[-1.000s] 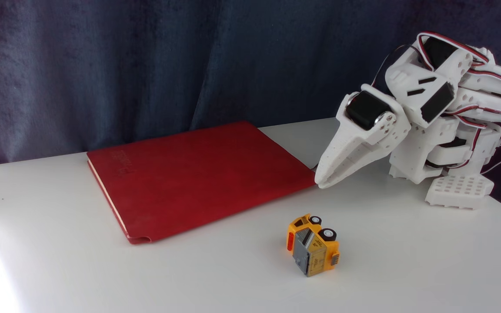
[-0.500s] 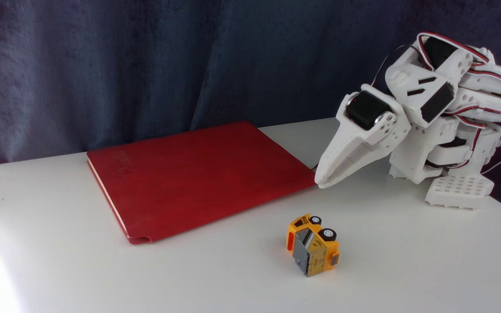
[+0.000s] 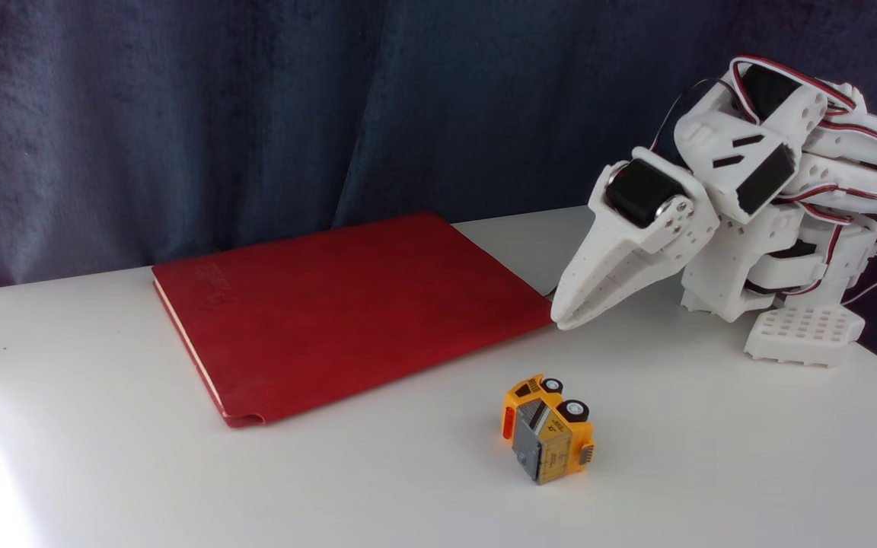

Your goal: Grasp a toy truck onto the red notebook.

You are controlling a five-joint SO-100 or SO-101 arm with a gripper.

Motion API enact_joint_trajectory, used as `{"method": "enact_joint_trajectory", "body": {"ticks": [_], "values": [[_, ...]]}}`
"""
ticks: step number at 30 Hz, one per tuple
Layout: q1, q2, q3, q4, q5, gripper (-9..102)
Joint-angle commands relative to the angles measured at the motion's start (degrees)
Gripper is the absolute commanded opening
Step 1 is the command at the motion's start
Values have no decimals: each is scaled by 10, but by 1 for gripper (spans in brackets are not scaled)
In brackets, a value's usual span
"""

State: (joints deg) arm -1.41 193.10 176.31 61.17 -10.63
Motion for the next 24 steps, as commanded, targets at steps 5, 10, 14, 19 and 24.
{"method": "enact_joint_trajectory", "body": {"ticks": [5,10,14,19,24], "values": [[-1,9,-2,-4,2,0],[-4,9,-4,2,-4,3],[-4,9,-15,12,-4,4],[-44,7,-90,86,-8,11],[-98,-27,-102,71,-21,15]]}}
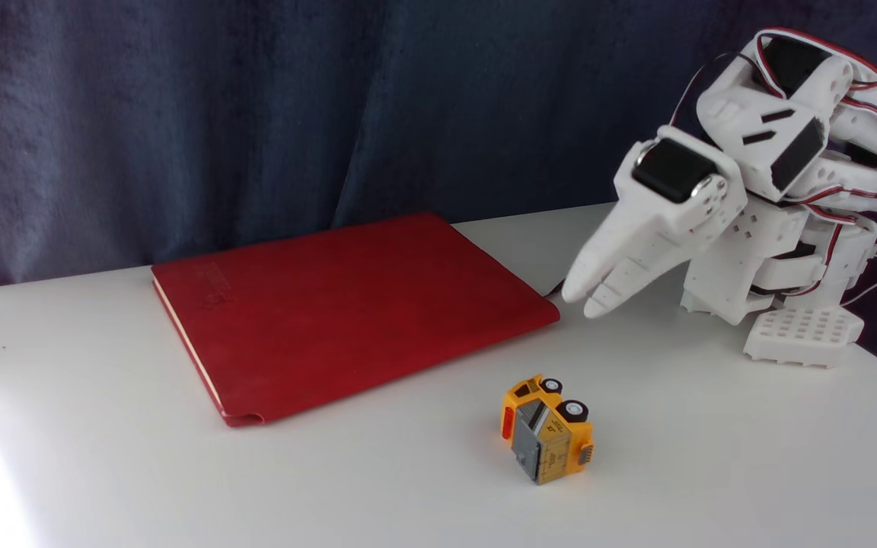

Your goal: Grasp a toy truck onto the red notebook.

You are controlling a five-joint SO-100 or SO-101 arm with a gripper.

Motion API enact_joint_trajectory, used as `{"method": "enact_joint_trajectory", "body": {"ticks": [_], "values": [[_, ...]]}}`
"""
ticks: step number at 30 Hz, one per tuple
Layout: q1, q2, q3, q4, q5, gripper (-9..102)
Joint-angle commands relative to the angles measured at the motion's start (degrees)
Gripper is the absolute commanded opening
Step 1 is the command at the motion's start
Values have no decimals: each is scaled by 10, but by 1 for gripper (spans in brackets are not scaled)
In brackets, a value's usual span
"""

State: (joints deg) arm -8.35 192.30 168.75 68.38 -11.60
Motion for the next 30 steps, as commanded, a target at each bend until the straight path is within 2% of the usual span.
{"method": "enact_joint_trajectory", "body": {"ticks": [1,6,13,18,24,30], "values": [[-46,-25,-28,-4,-13,16],[-128,-141,-73,-40,-14,20],[-181,-381,-200,-83,-31,21],[-171,-477,-265,-110,-49,20],[-114,-566,-298,-161,-51,20],[-85,-648,-309,-174,-44,25]]}}
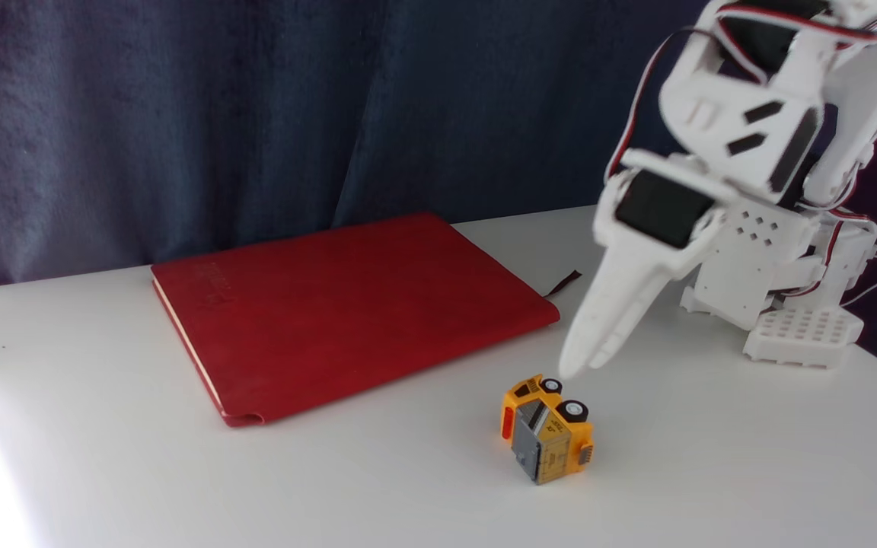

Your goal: Grasp a toy truck onto the red notebook.

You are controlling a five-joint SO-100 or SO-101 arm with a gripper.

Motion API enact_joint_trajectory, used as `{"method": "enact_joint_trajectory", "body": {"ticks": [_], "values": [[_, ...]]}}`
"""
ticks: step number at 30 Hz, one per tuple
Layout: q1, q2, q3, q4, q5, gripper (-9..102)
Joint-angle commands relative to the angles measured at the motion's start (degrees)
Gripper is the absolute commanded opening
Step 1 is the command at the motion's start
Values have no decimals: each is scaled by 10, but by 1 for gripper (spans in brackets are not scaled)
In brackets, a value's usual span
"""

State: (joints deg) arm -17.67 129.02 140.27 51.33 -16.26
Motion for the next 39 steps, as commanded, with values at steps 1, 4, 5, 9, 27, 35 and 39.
{"method": "enact_joint_trajectory", "body": {"ticks": [1,4,5,9,27,35,39], "values": [[10,-18,-22,-4,4,26],[21,-30,-25,11,23,30],[25,-38,-32,17,27,30],[33,-78,-57,35,27,33],[21,-262,-204,113,19,32],[15,-339,-278,153,15,30],[9,-374,-311,174,4,25]]}}
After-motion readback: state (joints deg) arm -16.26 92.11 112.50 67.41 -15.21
